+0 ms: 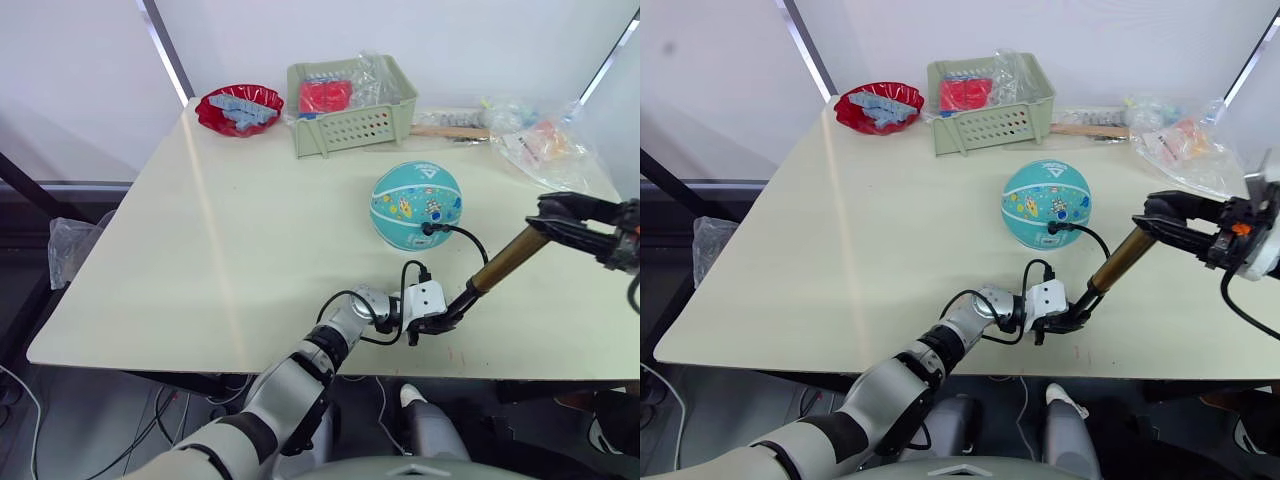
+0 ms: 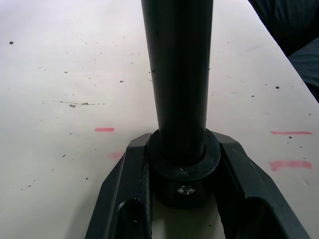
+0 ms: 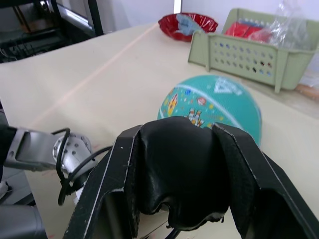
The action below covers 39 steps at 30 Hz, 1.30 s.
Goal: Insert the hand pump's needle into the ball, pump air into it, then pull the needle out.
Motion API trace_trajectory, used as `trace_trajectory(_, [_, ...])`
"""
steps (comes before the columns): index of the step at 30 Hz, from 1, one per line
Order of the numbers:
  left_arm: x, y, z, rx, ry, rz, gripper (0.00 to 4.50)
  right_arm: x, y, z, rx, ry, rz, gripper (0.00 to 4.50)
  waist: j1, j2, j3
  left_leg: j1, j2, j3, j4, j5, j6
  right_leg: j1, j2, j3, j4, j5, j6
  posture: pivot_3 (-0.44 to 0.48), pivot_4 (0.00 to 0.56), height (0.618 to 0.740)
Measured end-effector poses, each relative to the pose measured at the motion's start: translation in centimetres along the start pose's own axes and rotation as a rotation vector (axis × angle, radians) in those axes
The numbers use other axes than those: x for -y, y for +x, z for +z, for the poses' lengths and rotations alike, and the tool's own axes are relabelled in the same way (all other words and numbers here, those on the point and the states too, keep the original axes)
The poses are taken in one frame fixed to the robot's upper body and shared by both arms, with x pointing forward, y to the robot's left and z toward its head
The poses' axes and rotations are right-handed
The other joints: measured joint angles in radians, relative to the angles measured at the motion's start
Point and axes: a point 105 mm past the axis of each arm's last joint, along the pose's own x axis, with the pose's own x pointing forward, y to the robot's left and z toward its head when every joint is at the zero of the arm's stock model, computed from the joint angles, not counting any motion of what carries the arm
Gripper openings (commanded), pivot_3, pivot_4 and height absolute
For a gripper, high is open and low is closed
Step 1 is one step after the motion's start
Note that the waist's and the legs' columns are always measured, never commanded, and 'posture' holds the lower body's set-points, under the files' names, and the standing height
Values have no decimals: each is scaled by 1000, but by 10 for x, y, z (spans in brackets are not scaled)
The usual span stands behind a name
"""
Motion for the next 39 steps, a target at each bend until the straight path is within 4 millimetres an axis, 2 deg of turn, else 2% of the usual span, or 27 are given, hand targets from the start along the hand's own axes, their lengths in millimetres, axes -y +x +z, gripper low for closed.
trace_trajectory(5, [0,0,0,0,0,1,1188,4,-4,14,1,-2,-4,1679,0,1,0,0,0,0,0,0,0,0,0,0,0,0,0,0,150,737])
trace_trajectory(11, [0,0,-1,0,-3,2,1188,2,-3,12,-4,-21,-3,1679,0,0,0,0,0,0,0,0,0,0,0,0,0,0,0,0,150,737])
trace_trajectory(14, [0,0,-2,-2,-6,7,1188,-1,-1,3,-5,-49,-5,1679,-1,-2,-2,1,0,0,0,0,0,0,0,0,0,0,0,0,150,737])
trace_trajectory(16, [0,-1,-5,-11,-13,12,1188,-6,10,-19,-3,-38,-2,1679,-3,-8,-7,2,1,-1,0,0,0,1,0,0,0,0,0,0,150,737])
trace_trajectory(17, [1,-1,-5,-11,-13,12,1188,-6,11,-20,-5,-39,-2,1679,-3,-9,-7,2,1,-1,0,0,0,1,0,0,0,0,0,0,150,737])
trace_trajectory(20, [1,-1,-7,-19,-23,14,1188,-13,21,-45,-19,-28,-5,1679,-3,-14,-12,3,2,-2,0,-1,-1,2,-1,-1,0,-2,-2,0,150,737])
trace_trajectory(21, [1,-1,-8,-21,-25,14,1188,-14,23,-49,-28,-30,-8,1679,-4,-14,-12,4,2,-3,0,-2,-4,3,-1,-1,0,-2,-2,0,150,737])
trace_trajectory(23, [1,-1,-9,-32,-35,3,1188,-19,31,-71,-37,-25,-15,1679,-3,-16,-13,5,2,-5,0,-3,-5,4,-1,-3,0,-2,-3,0,150,737])
trace_trajectory(30, [1,-1,-8,-34,-35,6,1188,-28,43,-111,-61,-17,-37,1679,-3,-15,-14,6,2,-6,0,-3,-5,6,-1,-4,-1,-2,-3,0,150,737])
trace_trajectory(39, [1,0,-8,-30,-34,10,1188,-26,42,-110,-43,-21,-41,1679,-3,-13,-12,6,1,-6,0,-3,-5,6,-1,-4,-1,-2,-3,0,150,737])
